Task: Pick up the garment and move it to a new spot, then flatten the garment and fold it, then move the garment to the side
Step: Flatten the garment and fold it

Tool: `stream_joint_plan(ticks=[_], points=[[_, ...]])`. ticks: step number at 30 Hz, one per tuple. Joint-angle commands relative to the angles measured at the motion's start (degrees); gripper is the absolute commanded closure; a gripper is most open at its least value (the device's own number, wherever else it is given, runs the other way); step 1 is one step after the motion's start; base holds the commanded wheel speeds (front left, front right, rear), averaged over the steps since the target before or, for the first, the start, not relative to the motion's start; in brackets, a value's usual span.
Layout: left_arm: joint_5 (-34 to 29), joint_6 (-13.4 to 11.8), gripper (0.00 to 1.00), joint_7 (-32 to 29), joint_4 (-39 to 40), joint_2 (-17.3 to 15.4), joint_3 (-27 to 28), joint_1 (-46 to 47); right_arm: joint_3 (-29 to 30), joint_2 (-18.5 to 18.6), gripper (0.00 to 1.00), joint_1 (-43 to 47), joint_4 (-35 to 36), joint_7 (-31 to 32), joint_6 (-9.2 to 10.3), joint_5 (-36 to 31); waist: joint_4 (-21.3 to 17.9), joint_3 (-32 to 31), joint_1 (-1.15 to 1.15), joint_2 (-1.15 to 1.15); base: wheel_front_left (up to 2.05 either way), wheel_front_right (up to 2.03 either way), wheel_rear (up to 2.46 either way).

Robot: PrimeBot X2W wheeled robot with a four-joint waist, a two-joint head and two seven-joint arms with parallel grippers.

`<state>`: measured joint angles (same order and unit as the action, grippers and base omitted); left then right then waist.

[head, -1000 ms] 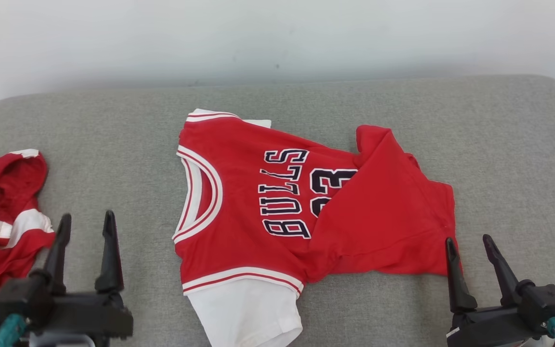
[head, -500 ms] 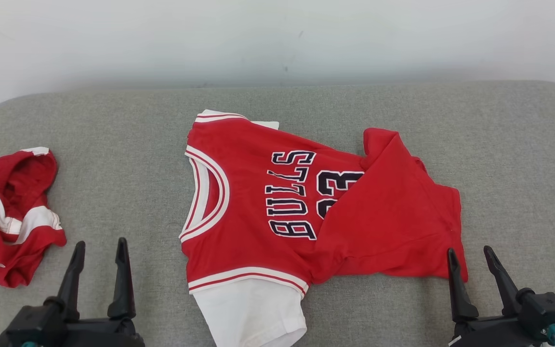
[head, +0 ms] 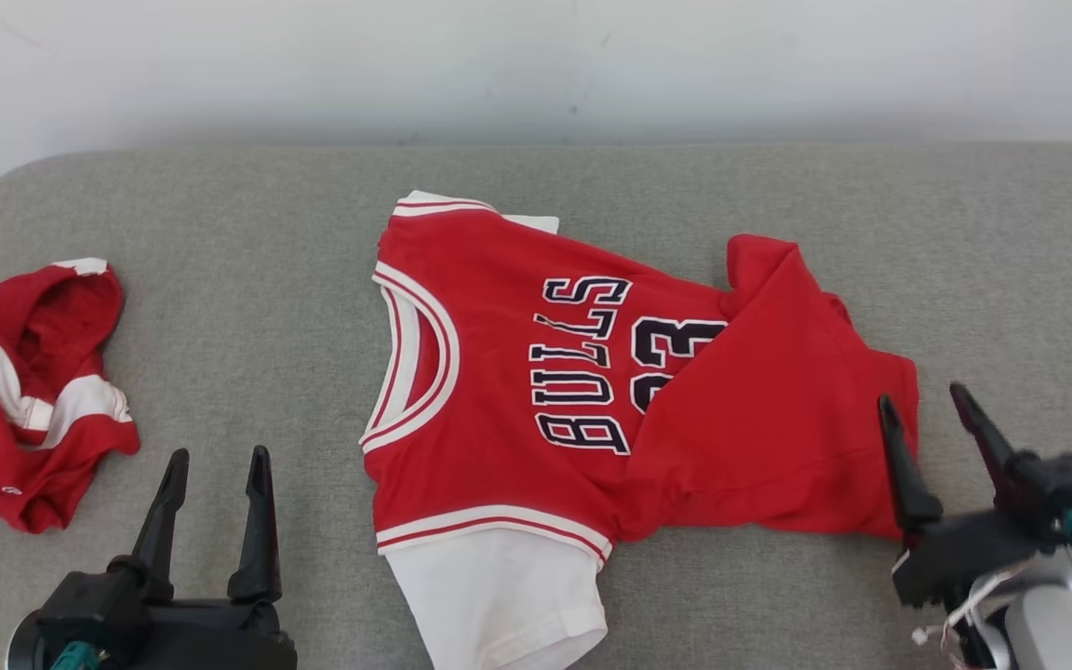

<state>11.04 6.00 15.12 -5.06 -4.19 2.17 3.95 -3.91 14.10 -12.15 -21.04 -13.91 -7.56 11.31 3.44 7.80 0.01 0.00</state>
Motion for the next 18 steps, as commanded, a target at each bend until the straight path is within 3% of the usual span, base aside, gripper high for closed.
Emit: stream_joint_plan(ticks=[1, 18], points=[[-0.28, 0.1, 0.0, 0.03, -0.24, 0.22, -0.02, 0.69, -0.39, 0.66, 0.0, -1.69, -0.68, 0.35, 0.15, -0.16, 0.98, 0.94, -0.01, 0.0, 0.0, 0.0, 0.0], [0.46, 1.26, 0.0, 0.03, -1.79, 1.26, -1.68, 4.09, -8.61, 8.15, 0.0, -22.23, -23.78, 5.97, 0.16, 3.87, 7.32, 6.98, -0.01, 0.0, 0.0, 0.0, 0.0]])
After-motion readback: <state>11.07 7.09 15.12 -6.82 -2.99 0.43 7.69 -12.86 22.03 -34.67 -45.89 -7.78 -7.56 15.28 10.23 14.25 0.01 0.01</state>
